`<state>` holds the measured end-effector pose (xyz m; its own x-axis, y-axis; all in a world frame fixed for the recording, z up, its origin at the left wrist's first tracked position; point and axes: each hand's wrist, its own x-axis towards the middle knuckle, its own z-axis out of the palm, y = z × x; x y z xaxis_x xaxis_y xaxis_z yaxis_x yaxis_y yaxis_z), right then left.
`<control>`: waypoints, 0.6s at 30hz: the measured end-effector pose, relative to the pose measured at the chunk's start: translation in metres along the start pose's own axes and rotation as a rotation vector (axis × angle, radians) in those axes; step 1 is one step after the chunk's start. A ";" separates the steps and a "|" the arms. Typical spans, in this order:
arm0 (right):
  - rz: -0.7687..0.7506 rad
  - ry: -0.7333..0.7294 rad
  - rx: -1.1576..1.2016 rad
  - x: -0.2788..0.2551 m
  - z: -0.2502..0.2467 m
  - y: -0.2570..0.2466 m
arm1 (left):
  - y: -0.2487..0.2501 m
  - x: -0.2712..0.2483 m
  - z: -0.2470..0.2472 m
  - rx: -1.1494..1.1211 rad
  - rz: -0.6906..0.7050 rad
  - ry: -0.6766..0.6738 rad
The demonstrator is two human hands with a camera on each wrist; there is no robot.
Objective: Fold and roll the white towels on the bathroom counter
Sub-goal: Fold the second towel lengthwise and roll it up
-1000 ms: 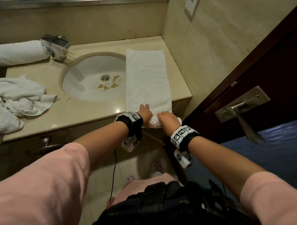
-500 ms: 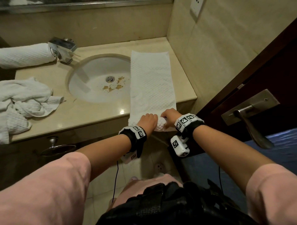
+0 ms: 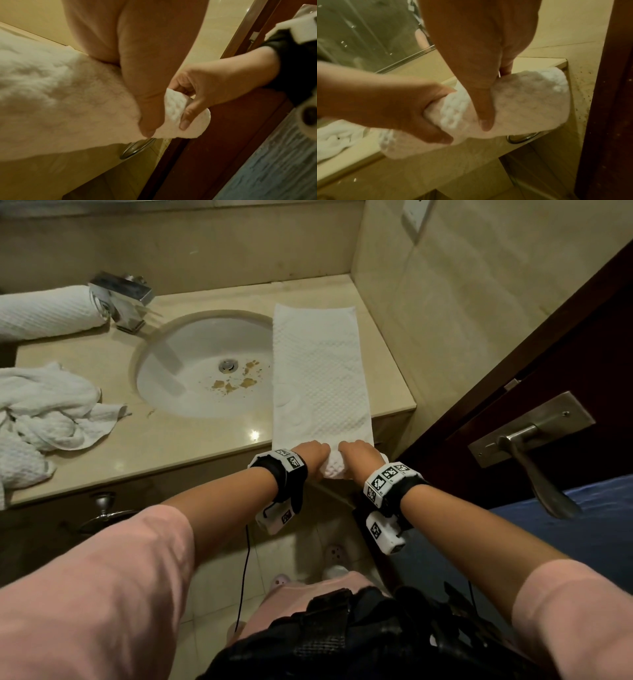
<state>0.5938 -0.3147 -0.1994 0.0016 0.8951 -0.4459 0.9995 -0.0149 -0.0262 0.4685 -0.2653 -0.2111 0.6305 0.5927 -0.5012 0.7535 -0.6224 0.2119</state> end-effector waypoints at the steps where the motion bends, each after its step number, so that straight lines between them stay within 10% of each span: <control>1: 0.007 -0.037 0.035 0.001 -0.002 0.002 | 0.000 0.000 0.001 0.007 -0.001 0.007; 12: -0.030 -0.182 0.211 0.021 -0.026 0.027 | 0.009 -0.012 0.021 0.347 0.016 0.300; 18: -0.059 0.087 0.104 0.005 0.011 0.020 | 0.000 0.003 0.016 0.297 0.044 0.230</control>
<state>0.6130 -0.3154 -0.2115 -0.0496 0.9309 -0.3620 0.9895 -0.0034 -0.1443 0.4676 -0.2714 -0.2262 0.7115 0.6407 -0.2886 0.6596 -0.7506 -0.0402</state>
